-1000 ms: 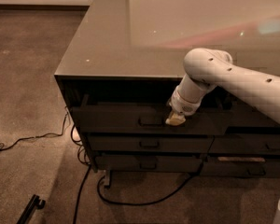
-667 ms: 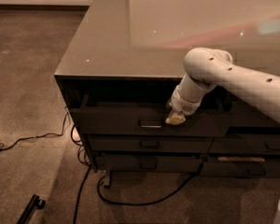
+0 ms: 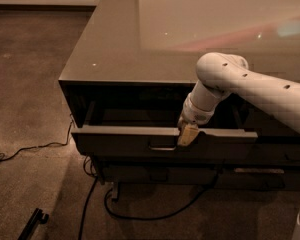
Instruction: Open top drawer
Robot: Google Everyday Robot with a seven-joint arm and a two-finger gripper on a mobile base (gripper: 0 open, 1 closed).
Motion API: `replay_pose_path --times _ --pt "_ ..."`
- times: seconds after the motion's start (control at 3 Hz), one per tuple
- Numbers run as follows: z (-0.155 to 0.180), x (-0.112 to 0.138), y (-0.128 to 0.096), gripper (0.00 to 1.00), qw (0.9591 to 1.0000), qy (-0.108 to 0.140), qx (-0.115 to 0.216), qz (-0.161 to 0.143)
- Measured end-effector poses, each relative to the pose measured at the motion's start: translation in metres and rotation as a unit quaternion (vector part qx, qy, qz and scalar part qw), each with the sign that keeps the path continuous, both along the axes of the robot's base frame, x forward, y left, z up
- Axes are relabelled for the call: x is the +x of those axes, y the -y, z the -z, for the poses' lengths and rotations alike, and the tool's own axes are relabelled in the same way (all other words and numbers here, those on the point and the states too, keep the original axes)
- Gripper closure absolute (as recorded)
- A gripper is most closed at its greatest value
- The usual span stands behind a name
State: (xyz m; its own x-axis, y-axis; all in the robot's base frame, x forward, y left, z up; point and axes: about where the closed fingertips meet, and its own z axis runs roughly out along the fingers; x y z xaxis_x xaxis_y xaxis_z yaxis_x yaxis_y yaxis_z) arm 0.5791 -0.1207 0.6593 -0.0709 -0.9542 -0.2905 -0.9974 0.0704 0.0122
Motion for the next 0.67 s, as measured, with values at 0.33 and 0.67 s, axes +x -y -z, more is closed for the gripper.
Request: replay_pose_path --times 0.33,0.67 --pt "0.000 0.000 0.000 0.00 1.0000 0.000 0.000 0.000" --pt "0.004 -0.010 -0.002 0.00 1.0000 0.003 -0.005 -0.003"
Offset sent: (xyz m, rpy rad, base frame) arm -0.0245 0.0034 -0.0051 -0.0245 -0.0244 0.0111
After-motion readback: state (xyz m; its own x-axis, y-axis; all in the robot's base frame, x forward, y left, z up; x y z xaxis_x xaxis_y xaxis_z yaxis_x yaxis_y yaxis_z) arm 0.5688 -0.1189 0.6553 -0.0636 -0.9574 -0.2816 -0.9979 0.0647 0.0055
